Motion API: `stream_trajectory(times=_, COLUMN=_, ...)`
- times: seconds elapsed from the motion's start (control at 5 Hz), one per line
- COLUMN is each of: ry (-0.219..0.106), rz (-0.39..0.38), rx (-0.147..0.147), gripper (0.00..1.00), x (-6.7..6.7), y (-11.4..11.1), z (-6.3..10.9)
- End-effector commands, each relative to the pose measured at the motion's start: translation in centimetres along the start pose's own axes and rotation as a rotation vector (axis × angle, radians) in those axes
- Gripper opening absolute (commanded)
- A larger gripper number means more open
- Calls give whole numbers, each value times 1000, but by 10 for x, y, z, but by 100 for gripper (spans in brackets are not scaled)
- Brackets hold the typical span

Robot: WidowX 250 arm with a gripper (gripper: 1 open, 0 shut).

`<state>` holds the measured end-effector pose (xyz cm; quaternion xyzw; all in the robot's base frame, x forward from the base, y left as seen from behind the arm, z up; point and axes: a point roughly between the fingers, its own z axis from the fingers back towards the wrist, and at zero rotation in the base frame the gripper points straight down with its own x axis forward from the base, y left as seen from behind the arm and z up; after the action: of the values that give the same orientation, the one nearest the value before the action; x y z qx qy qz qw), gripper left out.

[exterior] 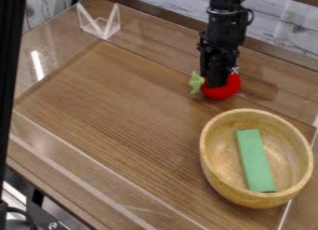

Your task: Move the red fruit to the right side of the table

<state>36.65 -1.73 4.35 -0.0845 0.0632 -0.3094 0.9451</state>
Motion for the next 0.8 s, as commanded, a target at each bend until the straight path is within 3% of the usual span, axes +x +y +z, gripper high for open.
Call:
stream_trajectory(times=0.0, ry=-50, rz=37, rx=56, gripper=0, x=2, y=7, z=28)
stream_trajectory(times=0.4, ry=-39, rz=85, rx=79, gripper=0, x=-8, y=16, z=53)
stream_trajectory(times=0.6, ry=-26, rz=43, rx=84, gripper=0, x=-5, y=11, z=52)
